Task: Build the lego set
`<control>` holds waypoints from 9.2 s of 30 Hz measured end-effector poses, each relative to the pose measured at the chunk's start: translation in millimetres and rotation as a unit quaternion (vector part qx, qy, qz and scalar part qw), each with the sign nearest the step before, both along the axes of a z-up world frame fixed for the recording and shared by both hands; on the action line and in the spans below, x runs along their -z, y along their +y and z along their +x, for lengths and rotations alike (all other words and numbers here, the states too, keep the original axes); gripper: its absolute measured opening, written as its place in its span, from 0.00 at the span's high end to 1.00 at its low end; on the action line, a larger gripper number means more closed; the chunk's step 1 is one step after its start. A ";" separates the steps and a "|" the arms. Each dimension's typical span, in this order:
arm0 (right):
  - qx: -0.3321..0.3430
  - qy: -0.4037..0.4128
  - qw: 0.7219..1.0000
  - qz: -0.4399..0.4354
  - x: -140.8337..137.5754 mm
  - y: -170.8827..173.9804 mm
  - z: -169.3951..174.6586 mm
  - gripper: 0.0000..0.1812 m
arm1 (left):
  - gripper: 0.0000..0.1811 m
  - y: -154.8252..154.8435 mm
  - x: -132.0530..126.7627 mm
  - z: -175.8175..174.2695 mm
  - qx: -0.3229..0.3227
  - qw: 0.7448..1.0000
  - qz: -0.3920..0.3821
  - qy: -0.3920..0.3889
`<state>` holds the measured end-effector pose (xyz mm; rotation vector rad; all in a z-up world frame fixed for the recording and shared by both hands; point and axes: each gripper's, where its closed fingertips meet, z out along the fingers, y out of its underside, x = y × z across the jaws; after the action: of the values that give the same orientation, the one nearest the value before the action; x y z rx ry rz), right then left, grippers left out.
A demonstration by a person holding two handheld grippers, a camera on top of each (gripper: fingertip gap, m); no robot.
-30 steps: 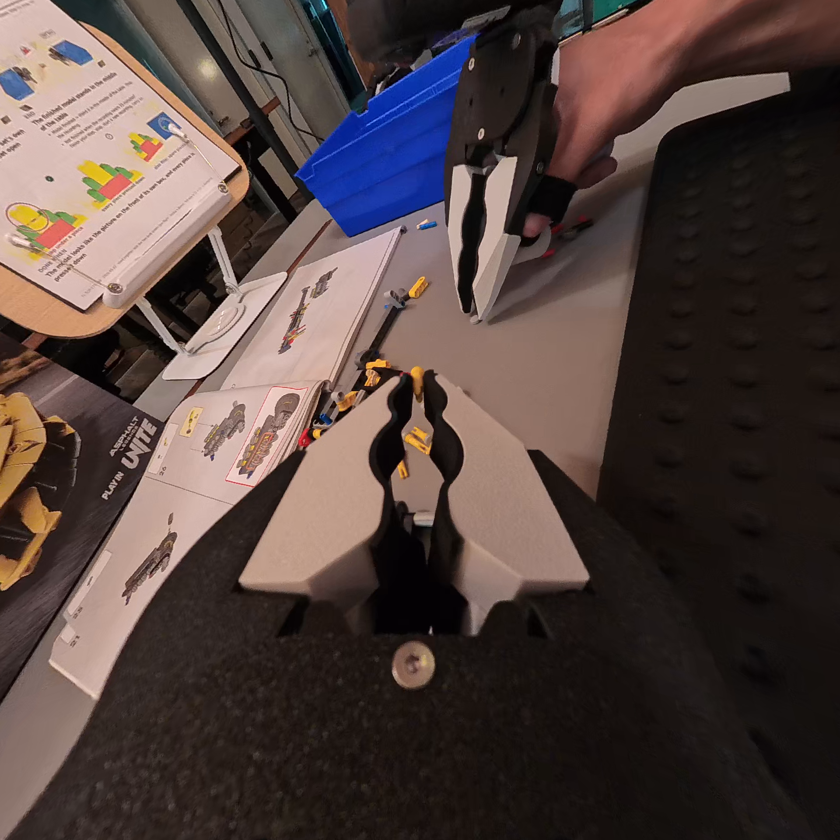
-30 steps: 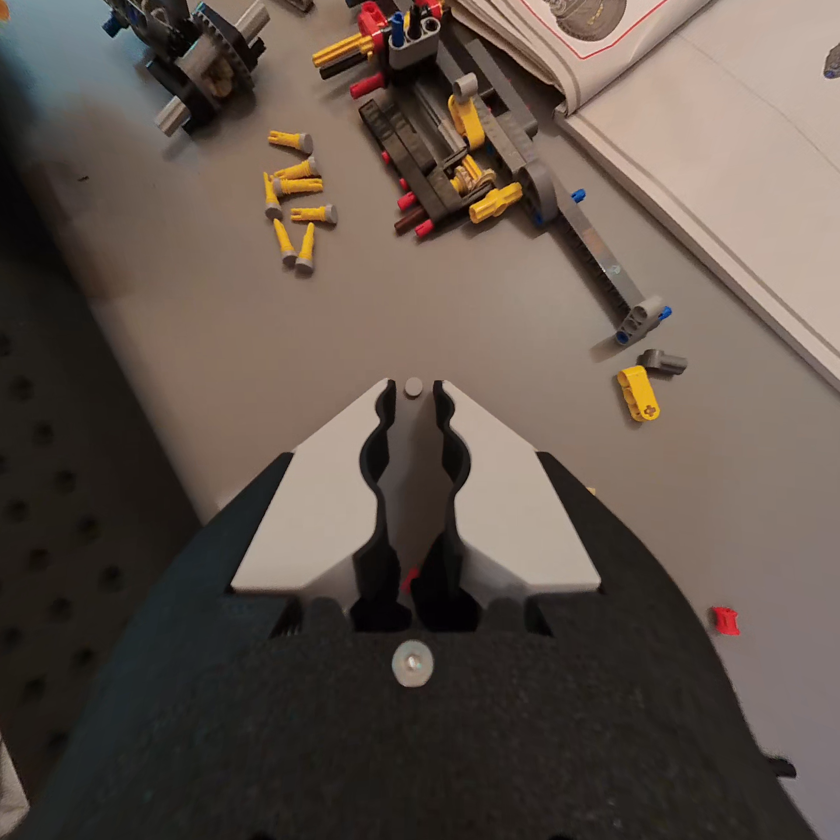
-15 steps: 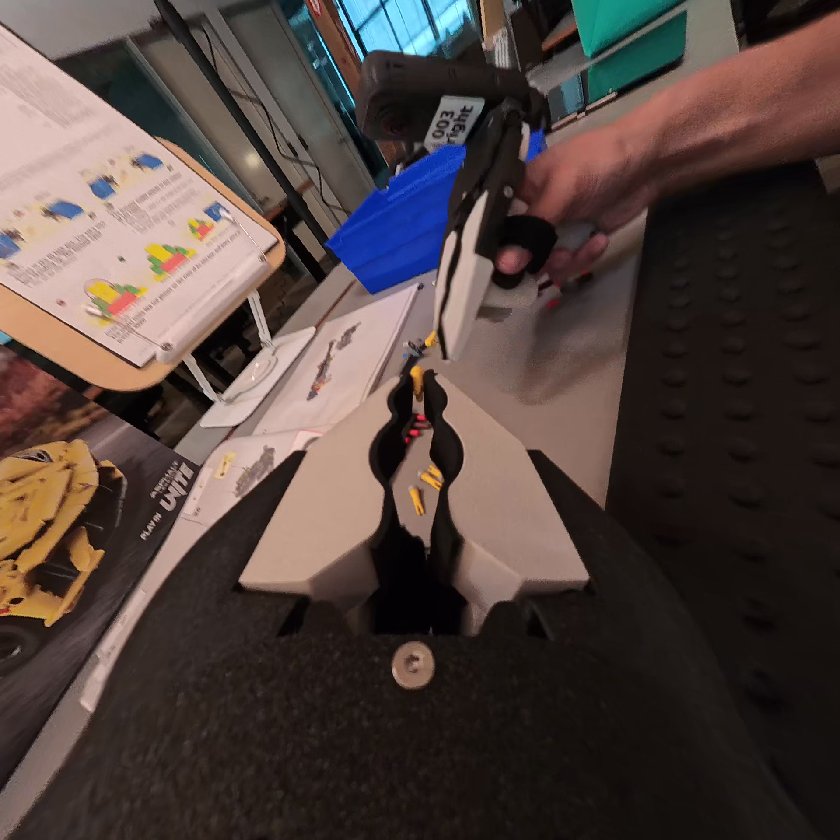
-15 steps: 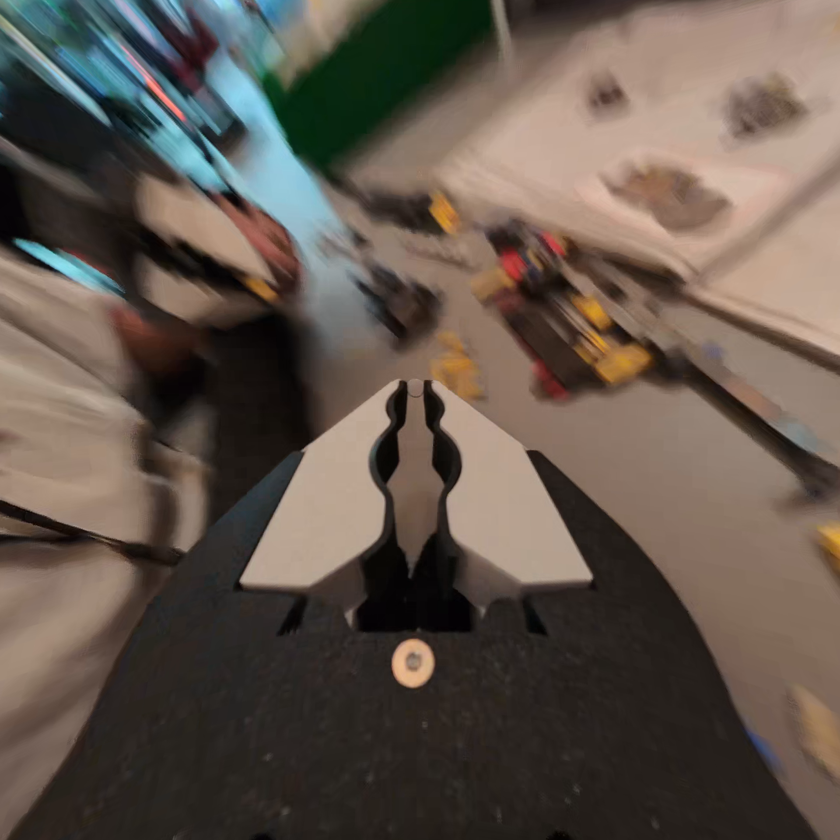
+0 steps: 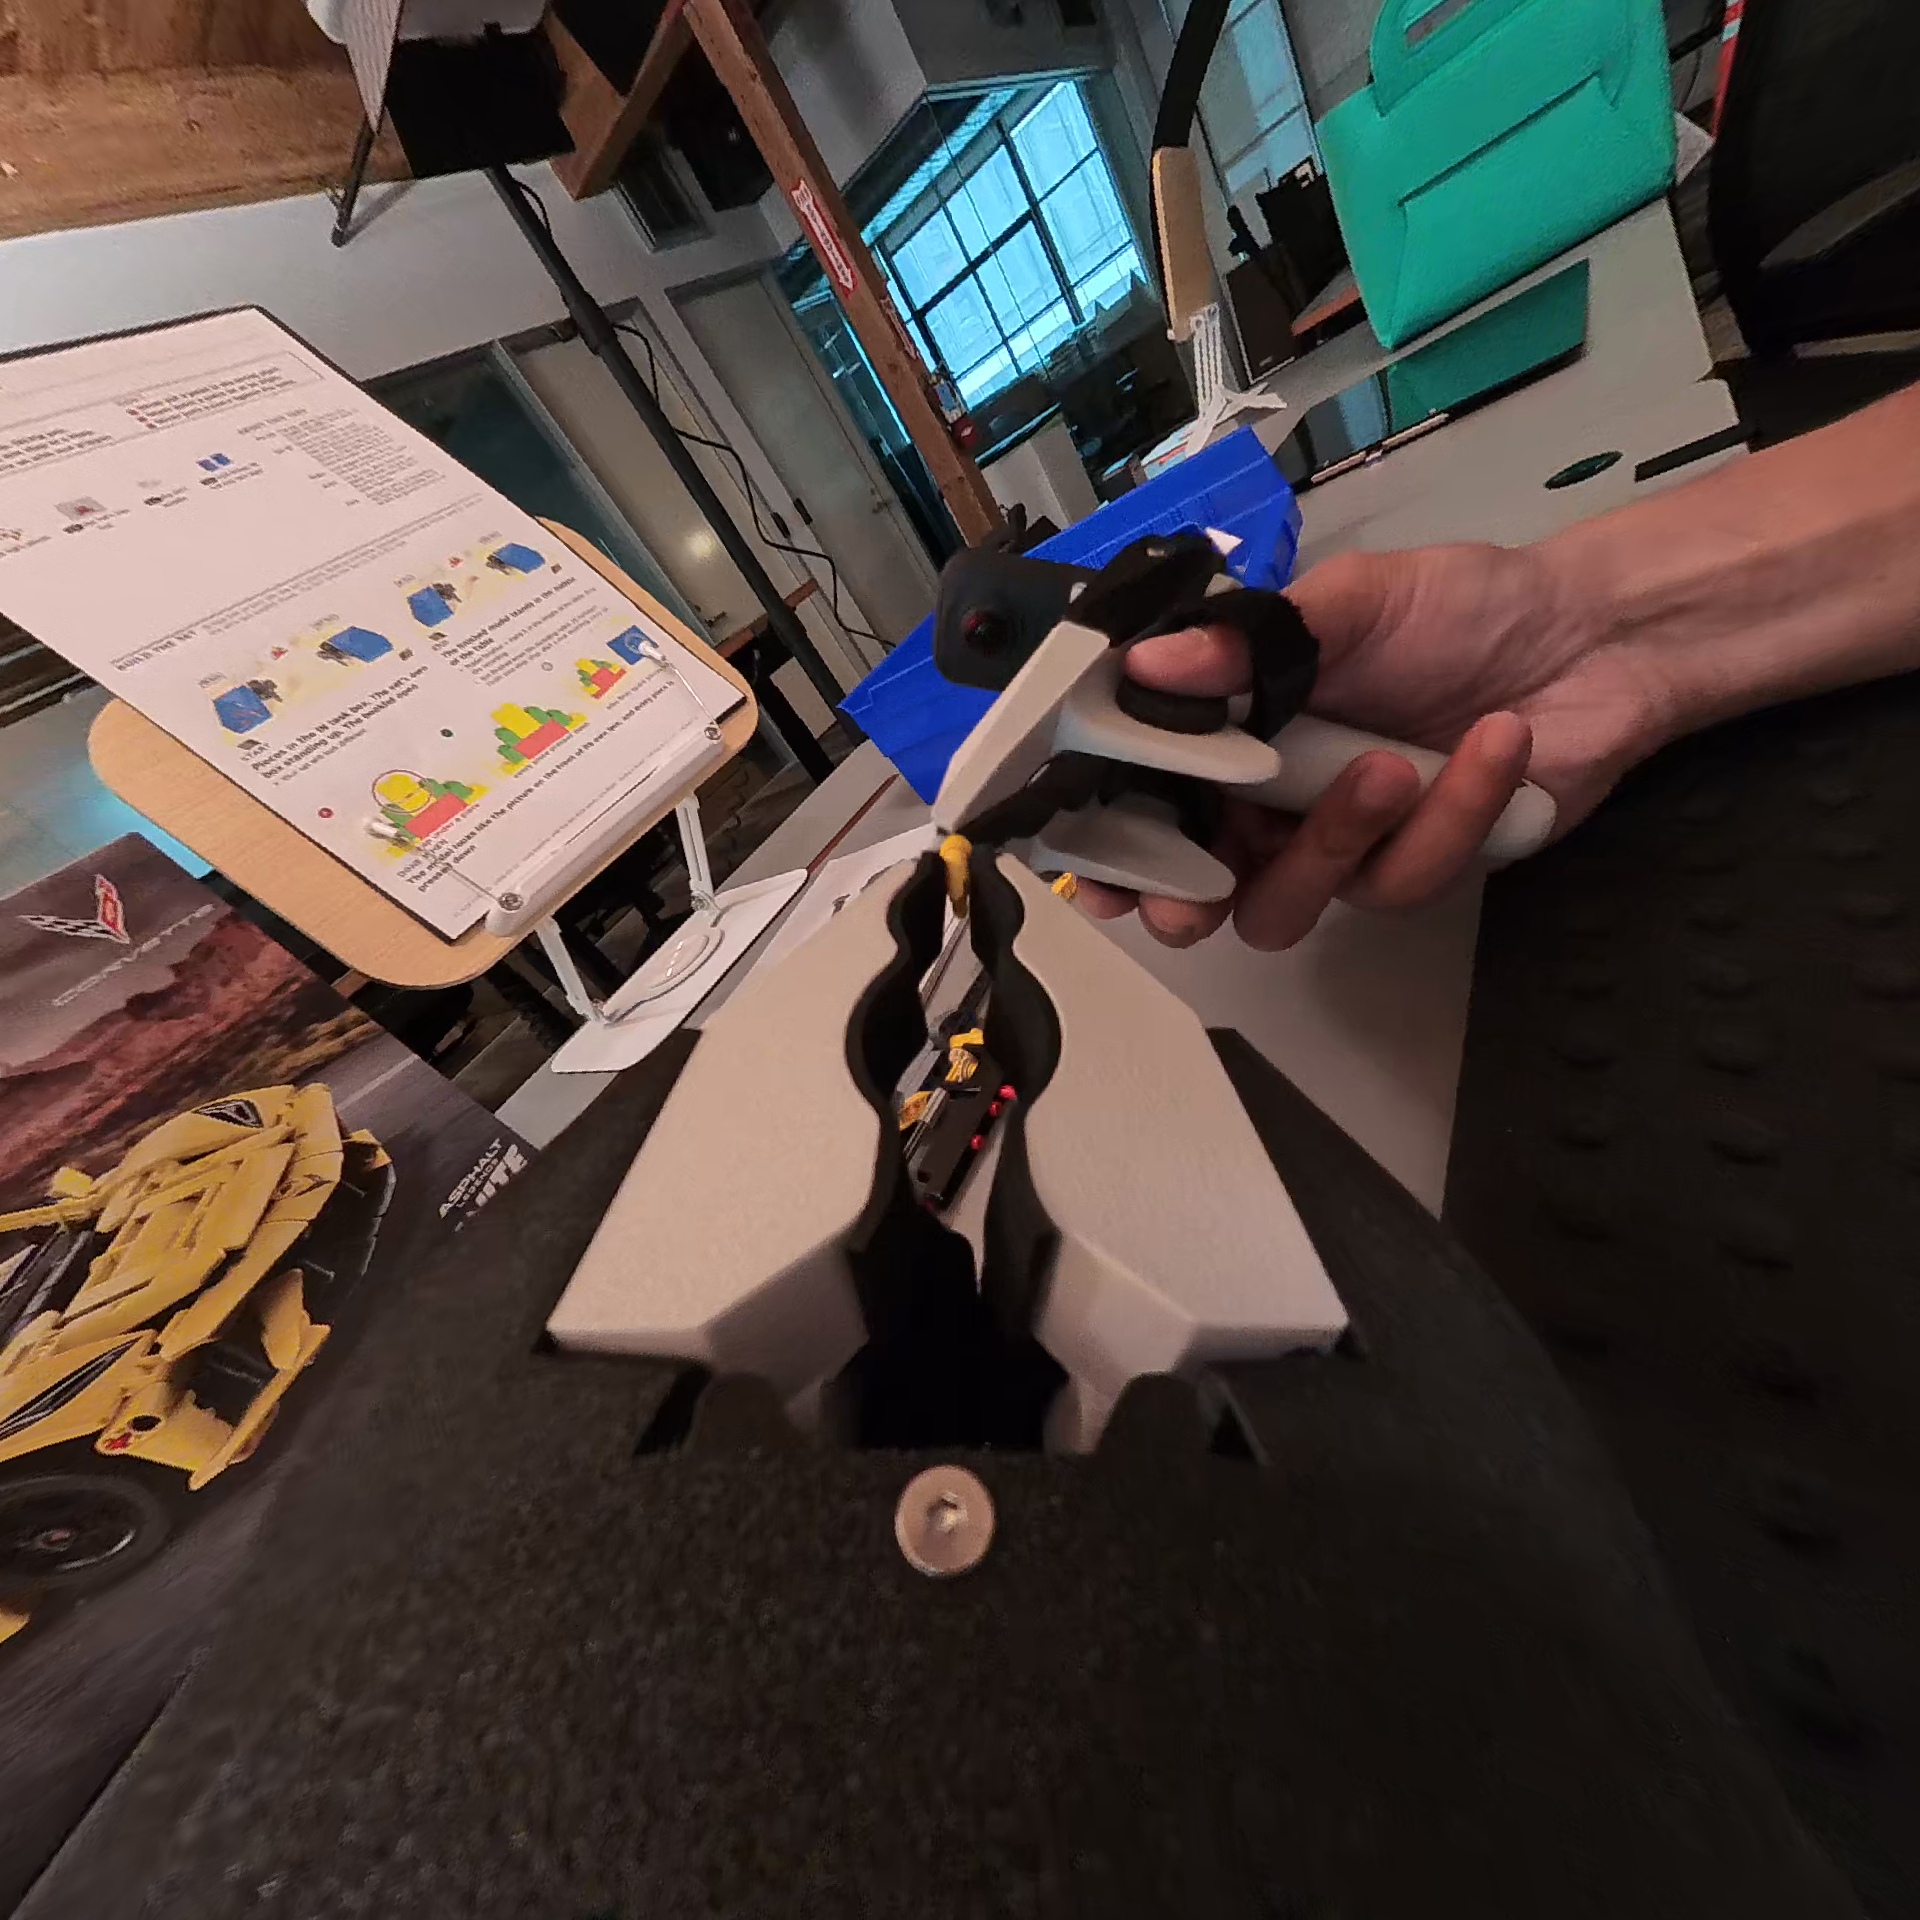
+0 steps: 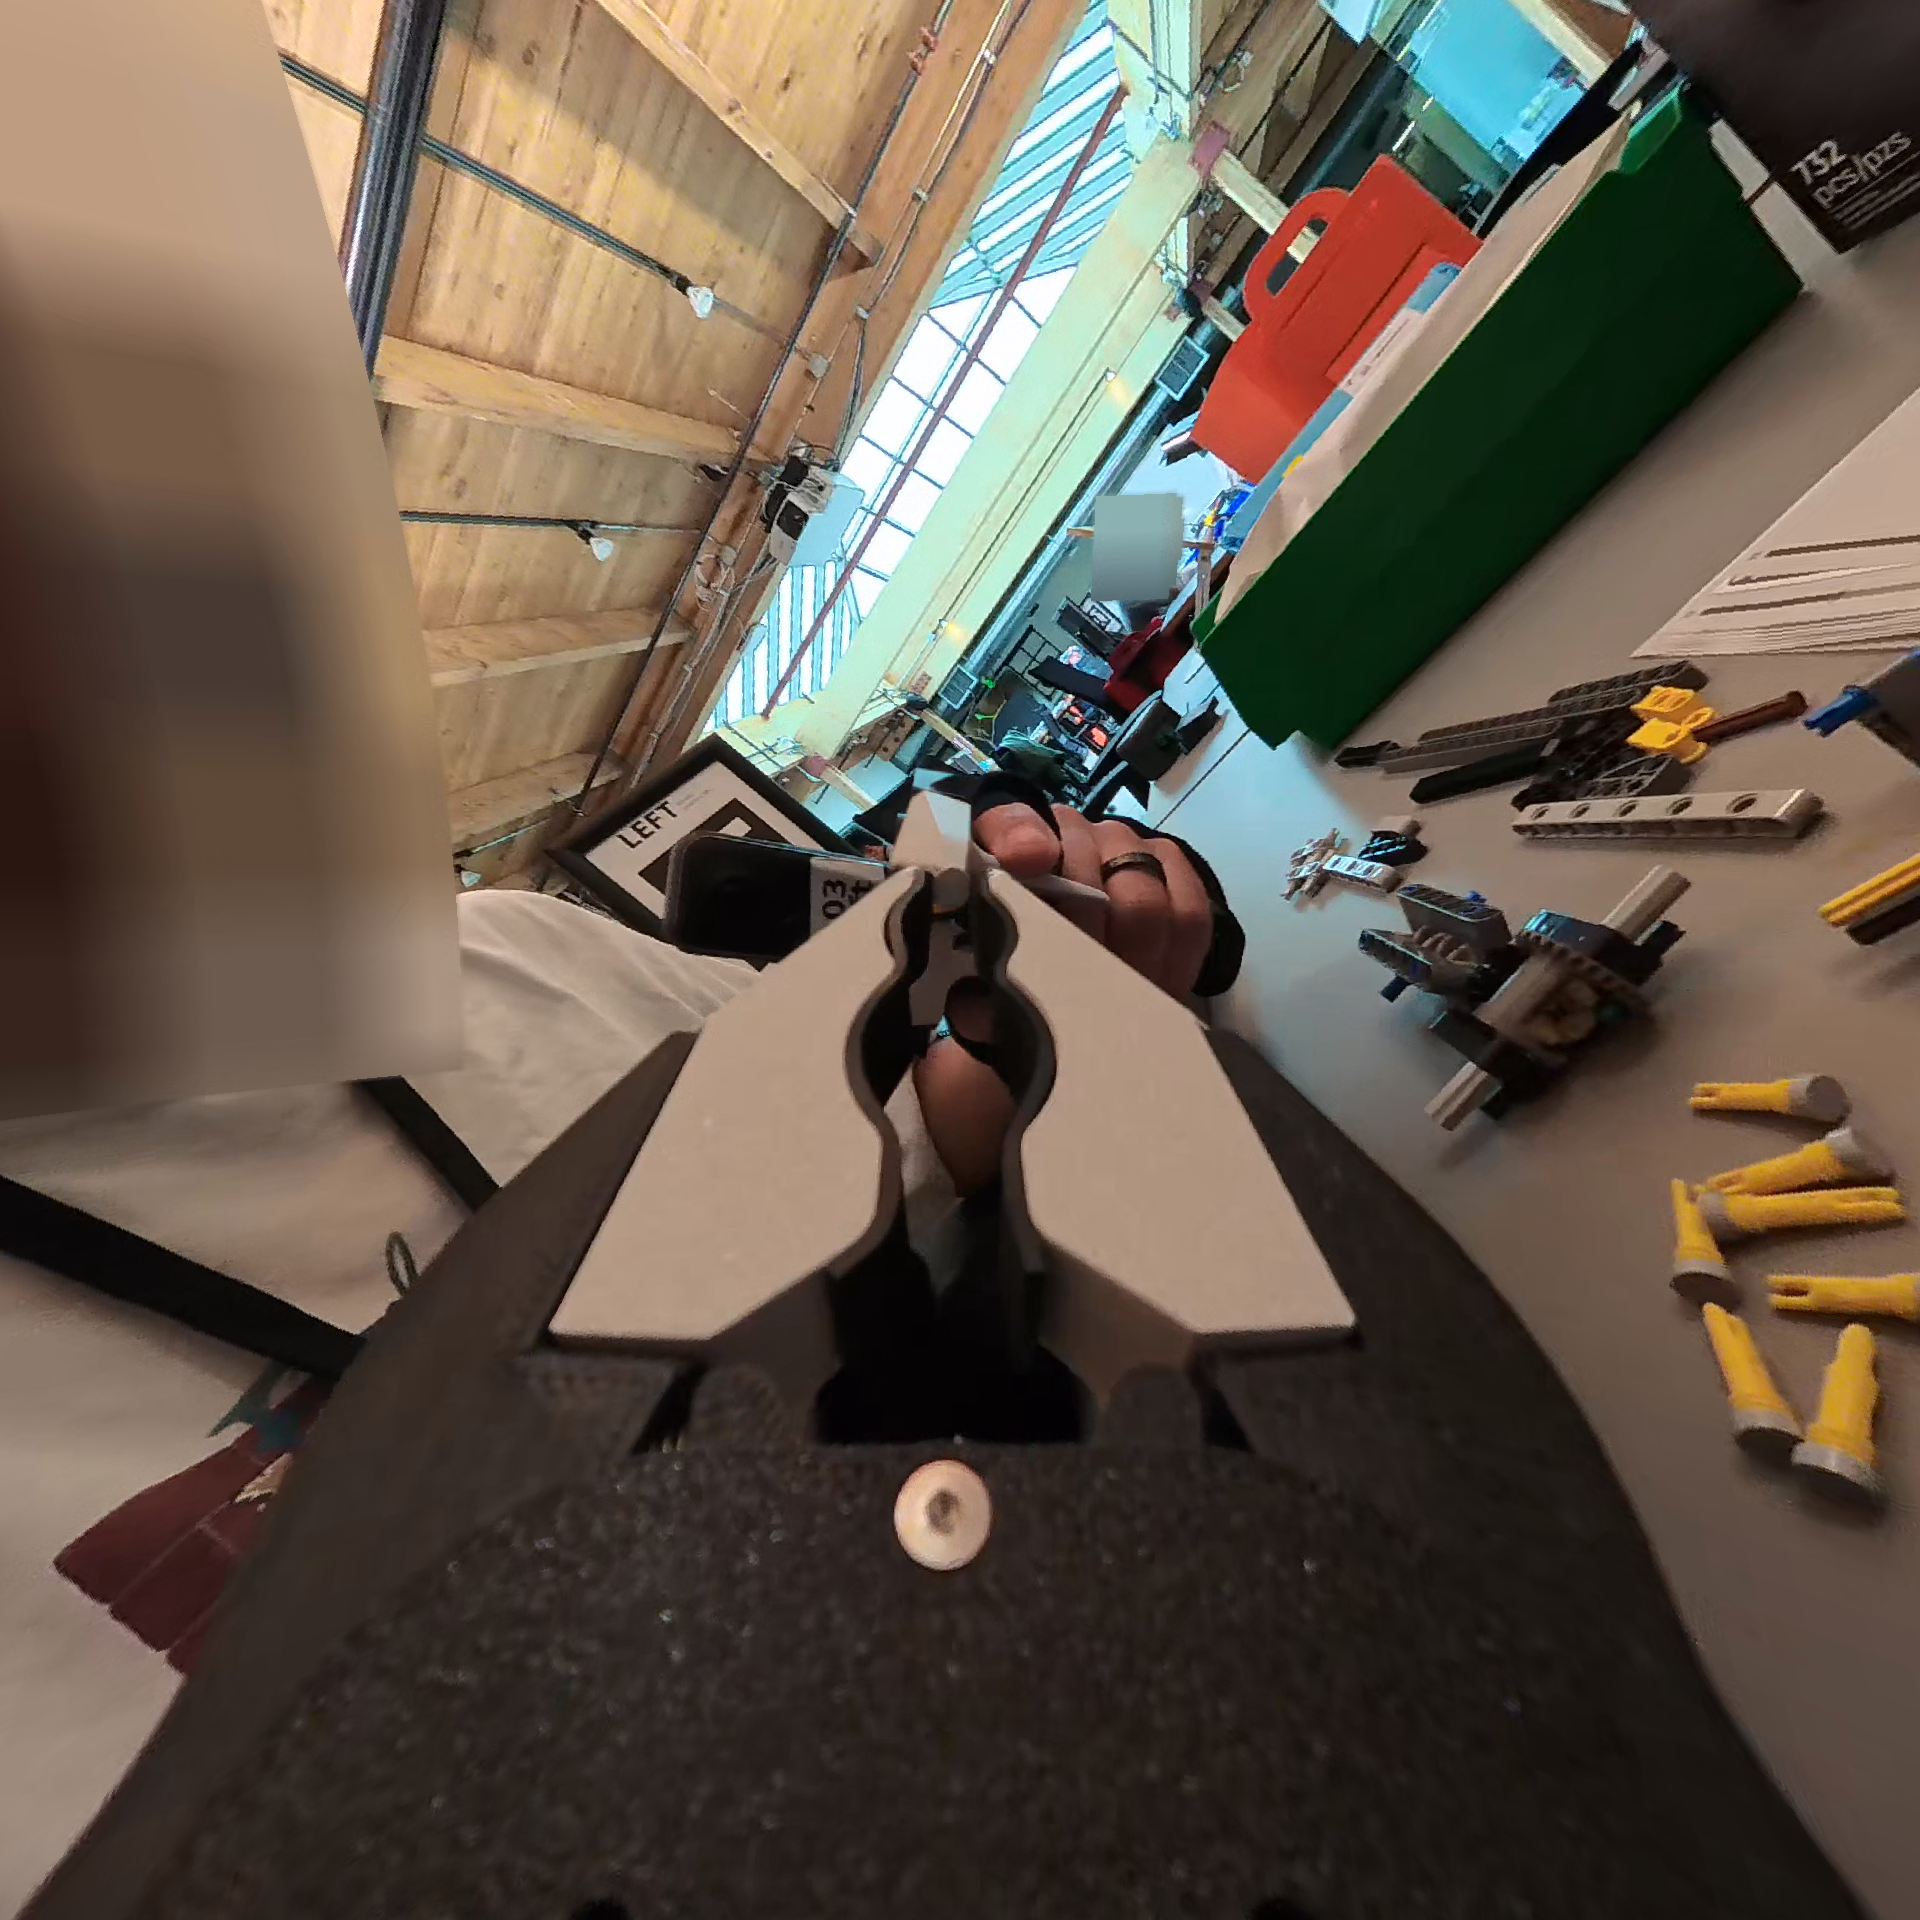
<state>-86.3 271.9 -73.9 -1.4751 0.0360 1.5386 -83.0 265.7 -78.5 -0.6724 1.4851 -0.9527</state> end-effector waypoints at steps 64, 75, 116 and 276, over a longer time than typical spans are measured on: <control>-0.168 -0.280 0.945 0.025 56.9 -40.8 -20.7 0.96 | 0.98 -37.6 54.8 -16.9 0.131 0.979 0.044 0.147; -0.158 -0.321 0.933 0.036 62.8 -40.0 -18.0 0.96 | 0.98 -36.8 60.2 -14.3 0.121 0.979 0.055 0.155; 0.276 -0.333 0.894 0.116 8.3 24.6 -5.0 0.79 | 0.98 28.0 13.6 10.3 -0.088 0.995 -0.008 0.038; -0.170 0.181 0.969 0.006 -27.5 14.1 -2.9 0.96 | 0.97 18.0 -32.1 6.1 0.091 0.995 -0.037 0.026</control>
<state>-89.2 286.0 -46.4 -1.2144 -0.0124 2.0698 -76.9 283.6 -46.4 -0.6277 1.5833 -1.1413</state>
